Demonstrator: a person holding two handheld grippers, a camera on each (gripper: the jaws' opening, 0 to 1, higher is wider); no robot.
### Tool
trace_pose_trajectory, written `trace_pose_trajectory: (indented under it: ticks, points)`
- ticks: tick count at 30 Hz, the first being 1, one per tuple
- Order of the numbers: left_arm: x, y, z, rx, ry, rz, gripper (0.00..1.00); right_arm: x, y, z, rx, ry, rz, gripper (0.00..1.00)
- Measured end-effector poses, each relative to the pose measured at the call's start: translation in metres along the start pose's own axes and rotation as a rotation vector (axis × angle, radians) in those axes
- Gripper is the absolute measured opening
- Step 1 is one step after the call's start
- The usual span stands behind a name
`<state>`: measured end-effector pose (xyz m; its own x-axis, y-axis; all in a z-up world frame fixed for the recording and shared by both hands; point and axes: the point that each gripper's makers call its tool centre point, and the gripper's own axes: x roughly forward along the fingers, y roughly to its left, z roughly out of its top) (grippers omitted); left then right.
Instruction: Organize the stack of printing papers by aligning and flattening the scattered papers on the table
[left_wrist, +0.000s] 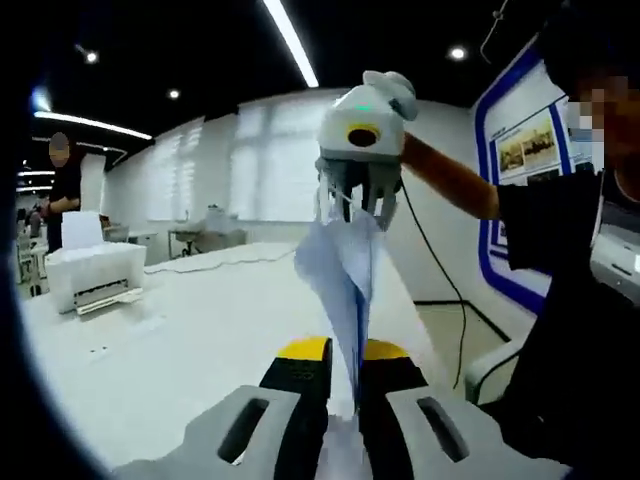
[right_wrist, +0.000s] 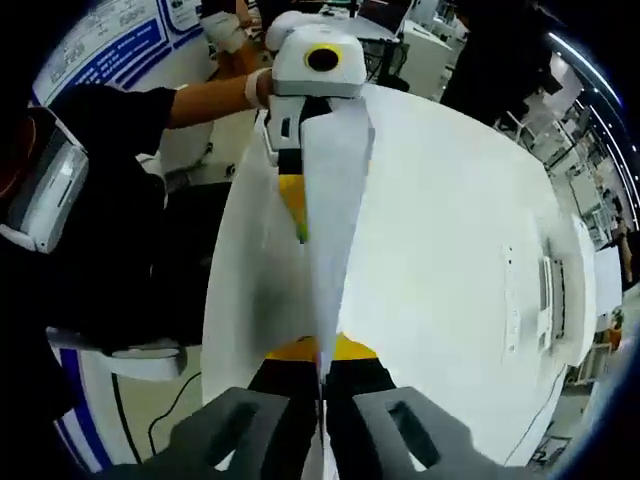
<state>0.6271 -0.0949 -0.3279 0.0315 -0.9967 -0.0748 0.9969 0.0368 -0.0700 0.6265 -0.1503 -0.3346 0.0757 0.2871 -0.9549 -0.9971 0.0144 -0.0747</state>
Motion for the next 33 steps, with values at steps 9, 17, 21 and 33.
trace_pose_trajectory:
  ticks: [9, 17, 21, 33]
  points:
    - [-0.009, 0.001, -0.006, 0.009, -0.07, -0.007, 0.05, 0.007, 0.001, -0.01, 0.002, -0.161, -0.047, 0.27]
    - [-0.016, 0.003, -0.012, -0.014, -0.099, -0.007, 0.05, -0.015, -0.005, -0.067, 0.126, -0.272, -0.112, 0.36]
    - [-0.018, 0.005, -0.015, -0.026, -0.109, -0.005, 0.06, -0.024, -0.014, -0.096, 0.189, -0.391, -0.153, 0.47]
    - [-0.019, 0.009, -0.025, -0.079, -0.126, 0.01, 0.06, 0.01, -0.016, -0.093, 0.38, -1.117, -0.079, 0.32]
